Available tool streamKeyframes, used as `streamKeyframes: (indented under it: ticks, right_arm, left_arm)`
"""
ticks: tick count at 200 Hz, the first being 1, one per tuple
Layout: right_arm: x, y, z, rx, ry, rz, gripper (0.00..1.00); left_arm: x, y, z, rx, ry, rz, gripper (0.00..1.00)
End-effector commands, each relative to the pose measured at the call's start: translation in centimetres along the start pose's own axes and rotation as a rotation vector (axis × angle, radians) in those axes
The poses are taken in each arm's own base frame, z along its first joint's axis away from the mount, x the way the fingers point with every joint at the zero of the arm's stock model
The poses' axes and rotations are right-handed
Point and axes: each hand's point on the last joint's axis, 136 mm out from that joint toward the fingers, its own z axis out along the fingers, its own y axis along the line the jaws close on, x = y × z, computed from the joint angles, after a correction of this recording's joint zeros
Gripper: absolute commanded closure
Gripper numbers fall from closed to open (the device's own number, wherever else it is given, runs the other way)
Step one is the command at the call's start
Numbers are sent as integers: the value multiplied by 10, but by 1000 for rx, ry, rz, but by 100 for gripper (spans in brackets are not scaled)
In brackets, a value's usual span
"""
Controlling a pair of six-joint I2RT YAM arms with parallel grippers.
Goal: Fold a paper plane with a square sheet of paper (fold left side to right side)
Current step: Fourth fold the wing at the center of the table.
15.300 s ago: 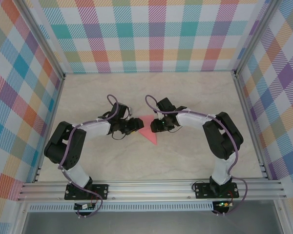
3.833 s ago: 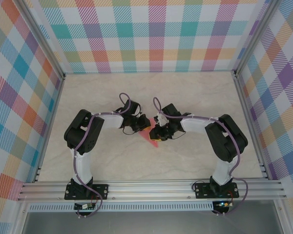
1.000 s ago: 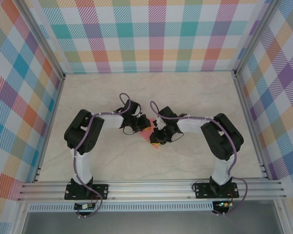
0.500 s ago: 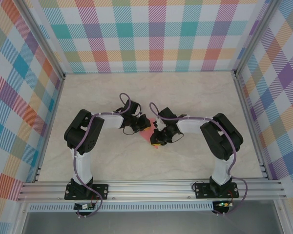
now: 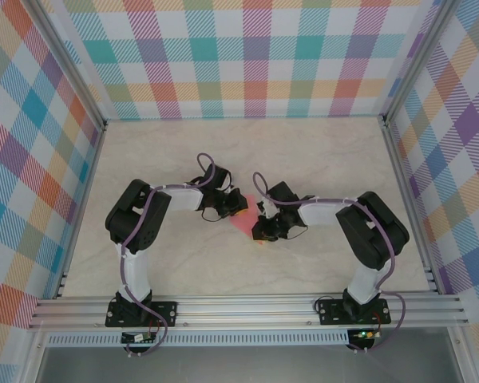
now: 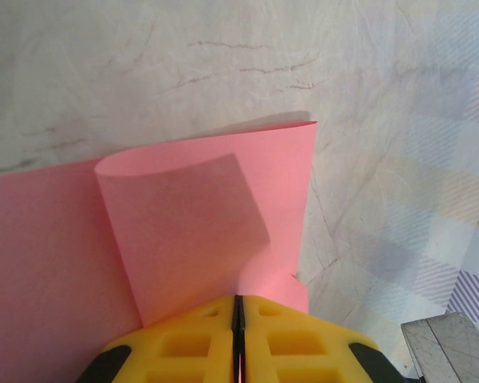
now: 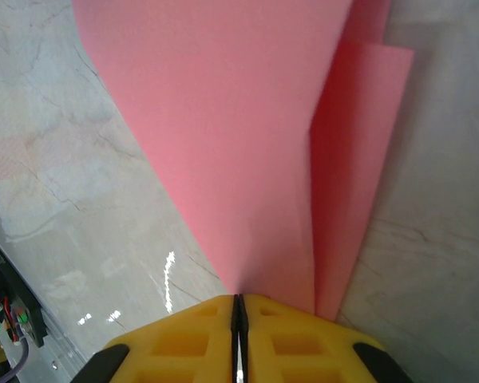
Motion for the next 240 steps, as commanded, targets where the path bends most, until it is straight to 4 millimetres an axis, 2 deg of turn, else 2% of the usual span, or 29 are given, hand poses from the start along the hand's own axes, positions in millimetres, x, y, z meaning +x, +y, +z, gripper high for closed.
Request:
streamKeyframes:
  ticks: [1, 50, 64, 92, 117, 146, 184, 212, 240]
  right_arm:
    - [63, -41, 0, 127, 178, 160, 90]
    - [68, -40, -14, 120, 168, 156, 93]
    - [68, -34, -18, 91, 161, 146, 93]
    - [45, 1, -46, 46, 71, 48, 93]
    - [23, 16, -59, 57, 8, -7, 95]
    - [-4, 21, -45, 38, -25, 16, 100]
    - [-28, 12, -22, 56, -41, 55, 100]
    - [-27, -6, -8, 112, -12, 93, 100]
    - [-12, -29, -3, 195, 21, 128, 100]
  left_arm:
    - [13, 42, 8, -141, 26, -33, 90]
    - [13, 42, 9, -140, 27, -32, 90]
    - [13, 41, 8, -137, 26, -31, 90]
    - [13, 41, 8, -134, 26, -30, 90]
    - [12, 39, 9, -128, 24, -33, 90]
    - [12, 38, 7, -125, 21, -32, 90]
    - [11, 35, 7, -118, 21, -29, 90]
    - [11, 32, 5, -111, 21, -26, 90]
    - [8, 19, -1, -73, 8, -6, 90]
